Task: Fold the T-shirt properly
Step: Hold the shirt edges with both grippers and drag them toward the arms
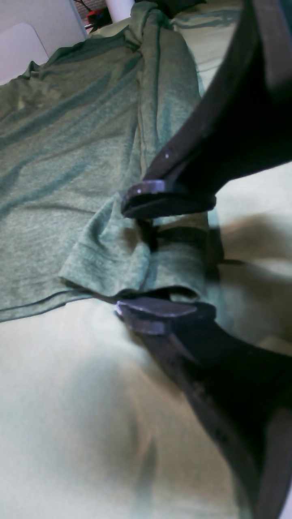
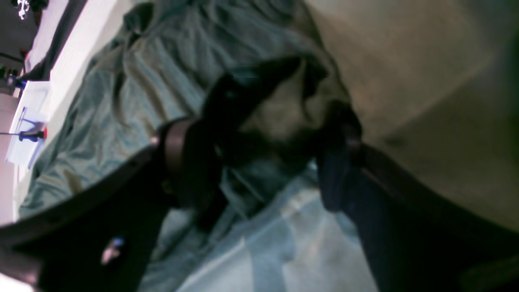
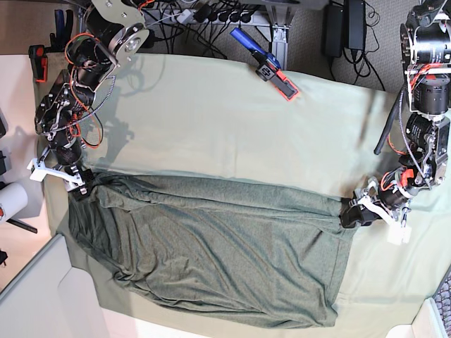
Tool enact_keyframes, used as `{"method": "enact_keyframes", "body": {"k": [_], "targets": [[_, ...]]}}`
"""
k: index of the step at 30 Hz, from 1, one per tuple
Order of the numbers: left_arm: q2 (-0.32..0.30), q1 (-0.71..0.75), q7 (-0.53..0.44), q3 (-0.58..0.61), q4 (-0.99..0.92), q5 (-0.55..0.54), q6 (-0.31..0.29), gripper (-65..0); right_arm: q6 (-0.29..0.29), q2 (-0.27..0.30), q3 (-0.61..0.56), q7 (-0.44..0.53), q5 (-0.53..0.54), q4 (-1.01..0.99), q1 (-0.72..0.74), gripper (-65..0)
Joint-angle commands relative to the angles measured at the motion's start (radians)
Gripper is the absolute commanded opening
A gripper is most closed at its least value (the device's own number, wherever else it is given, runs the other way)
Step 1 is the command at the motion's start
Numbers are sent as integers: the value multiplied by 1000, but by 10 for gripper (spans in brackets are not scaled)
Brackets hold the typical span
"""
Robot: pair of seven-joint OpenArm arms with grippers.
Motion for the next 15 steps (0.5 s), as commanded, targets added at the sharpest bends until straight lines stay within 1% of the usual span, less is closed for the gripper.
{"method": "enact_keyframes", "body": {"k": [1, 5, 6, 7, 8, 9, 11, 12, 13, 14, 15], "targets": [[1, -16, 14, 6, 8, -2, -11, -308, 18, 17, -3, 24, 11, 8, 29, -248], [6, -16, 14, 7, 5, -1, -11, -310, 18, 16, -39, 69, -5, -19, 31, -250], [6, -16, 14, 7, 4, 1, -11, -333, 18, 17, -51, 85, -15, -29, 31, -271], [6, -16, 14, 7, 3, 9, -11, -376, 18, 16, -64, 102, -26, -36, 31, -316], [6, -16, 14, 7, 3, 21, -11, -432, 18, 16, -76, 116, -36, -41, 31, -377], [6, -16, 14, 7, 3, 31, -11, -485, 18, 16, -88, 128, -42, -44, 31, -450], [5, -16, 15, 7, 3, 45, -13, -555, 18, 16, -107, 136, -50, -43, 31, -611], [5, -16, 15, 7, 3, 45, -21, -583, 18, 17, -114, 135, -52, -43, 31, -650], [2, -16, 16, 7, 3, 44, -42, -614, 19, 17, -120, 133, -52, -41, 31, -650], [-1, -16, 23, 6, 4, 42, -76, -639, 23, 18, -121, 124, -52, -37, 28, -650], [-5, -16, 37, 5, 5, 31, -121, -650, 32, 18, -121, 106, -51, -32, 26, -650]]}}
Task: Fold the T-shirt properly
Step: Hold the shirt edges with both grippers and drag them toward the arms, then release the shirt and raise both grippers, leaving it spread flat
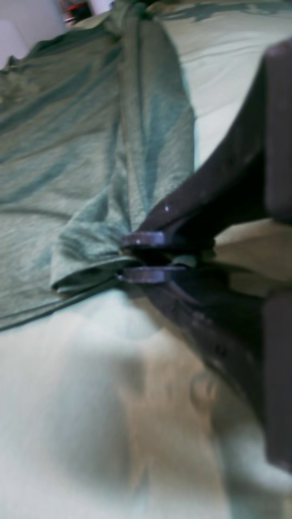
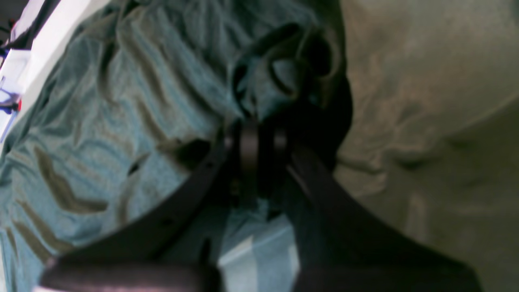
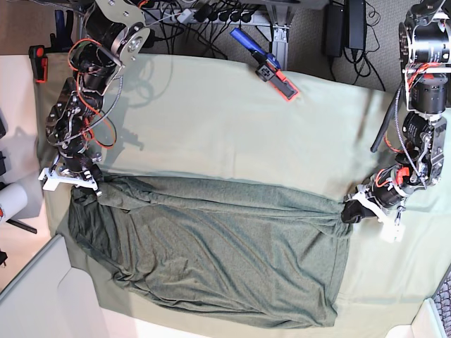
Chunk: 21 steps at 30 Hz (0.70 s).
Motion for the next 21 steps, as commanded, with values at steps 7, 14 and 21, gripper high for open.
{"method": "enact_keyframes", "body": {"k": [7, 14, 21], "targets": [[-51, -4, 139, -1, 80, -144, -62, -650, 26, 25, 8, -141, 62, 140, -23, -650], [-101, 77, 172, -1, 252, -172, -62, -650, 25, 28, 10, -221, 81, 255, -105, -650], [-146, 158, 189, -2, 335, -200, -62, -650, 25, 66, 28, -292, 137, 315, -184, -650]]}}
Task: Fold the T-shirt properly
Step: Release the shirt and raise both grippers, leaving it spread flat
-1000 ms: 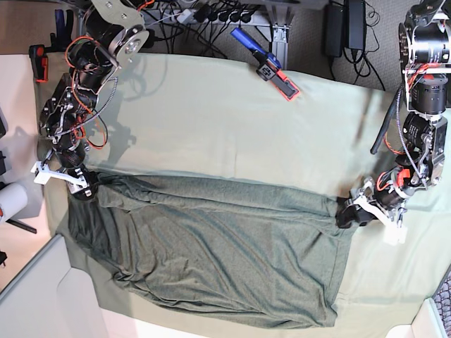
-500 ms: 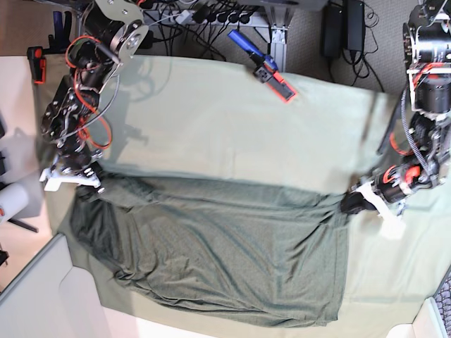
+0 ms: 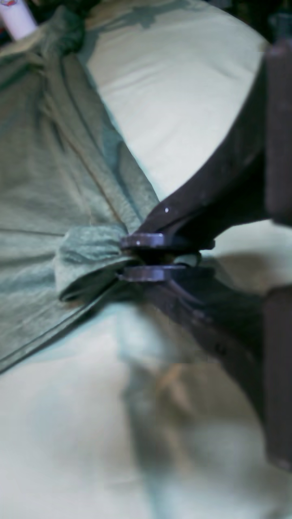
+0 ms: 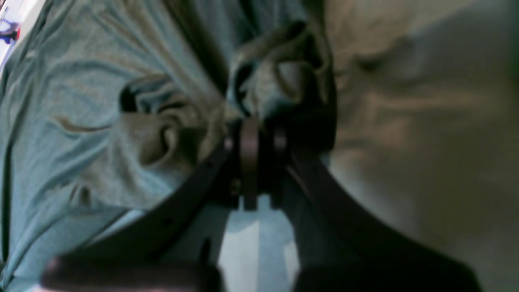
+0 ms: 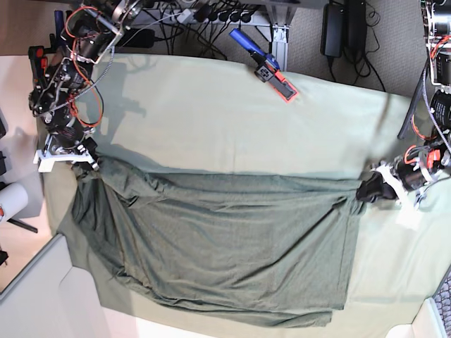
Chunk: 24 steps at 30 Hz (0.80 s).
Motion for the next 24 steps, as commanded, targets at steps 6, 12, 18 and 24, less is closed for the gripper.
{"method": "enact_keyframes", "body": {"k": [6, 12, 18, 24], "targets": [[-39, 34, 6, -30, 74, -53, -22, -650, 7, 63, 8, -9, 34, 71, -77, -650], [-63, 128, 16, -82, 177, -77, -22, -650, 7, 69, 8, -14, 42, 137, -182, -650], [-84, 251, 19, -100, 292, -79, -22, -650, 7, 69, 9, -18, 49, 251, -302, -650], [-91, 390, 19, -163, 398, -94, -22, -650, 7, 77, 31, -18, 49, 376, -448, -650]]}}
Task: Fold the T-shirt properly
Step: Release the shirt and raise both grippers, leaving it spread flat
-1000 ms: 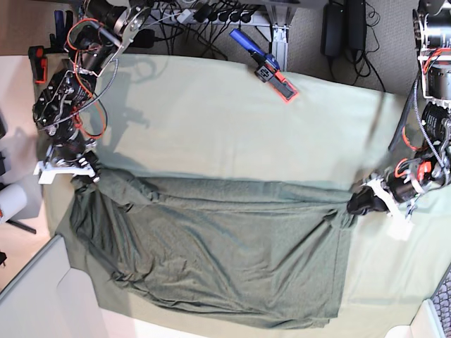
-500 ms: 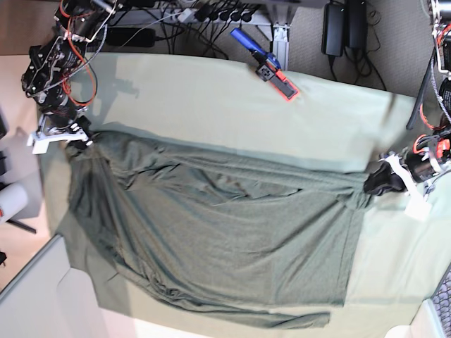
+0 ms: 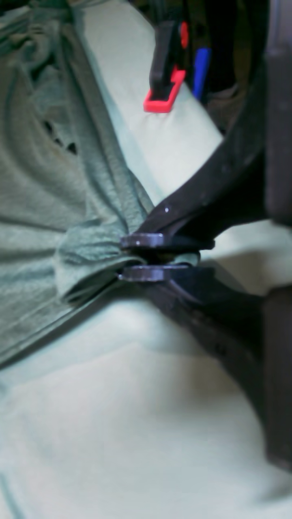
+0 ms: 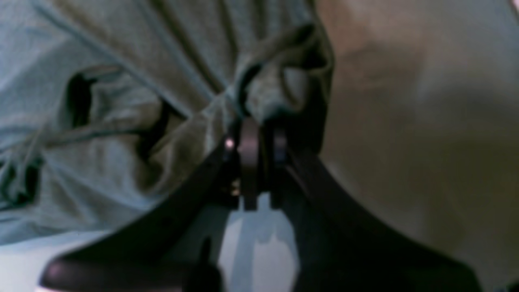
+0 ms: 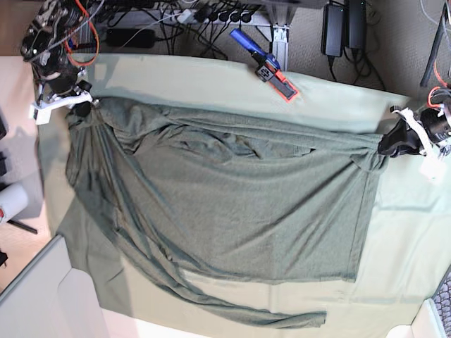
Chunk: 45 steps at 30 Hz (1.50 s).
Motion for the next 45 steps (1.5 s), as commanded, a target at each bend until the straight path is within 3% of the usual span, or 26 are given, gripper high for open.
{"method": "enact_keyframes", "body": {"k": [1, 6, 18, 29, 40, 42, 45], "targets": [[-17, 18, -19, -34, 33, -18, -12, -650, -3, 27, 26, 21, 0, 38, -23, -650], [-18, 130, -15, -127, 100, -64, -12, -650, -3, 26, 85, 22, 16, 116, -132, -650], [-17, 183, -27, -132, 138, -66, -12, -650, 8, 24, 106, 49, 32, 129, -155, -650], [-17, 101, -70, -123, 125, 14, -12, -650, 9, 23, 105, 60, 13, 79, -43, -650], [-17, -37, -126, 27, -21, 136, -12, -650, 11, 23, 105, 82, 6, -18, 33, -650], [-17, -50, -129, 37, -39, 142, -12, -616, 11, 23, 105, 82, 6, -24, 34, -647], [-17, -51, -131, 37, -46, 146, -12, -526, 11, 23, 105, 82, -5, -24, 33, -464]]}}
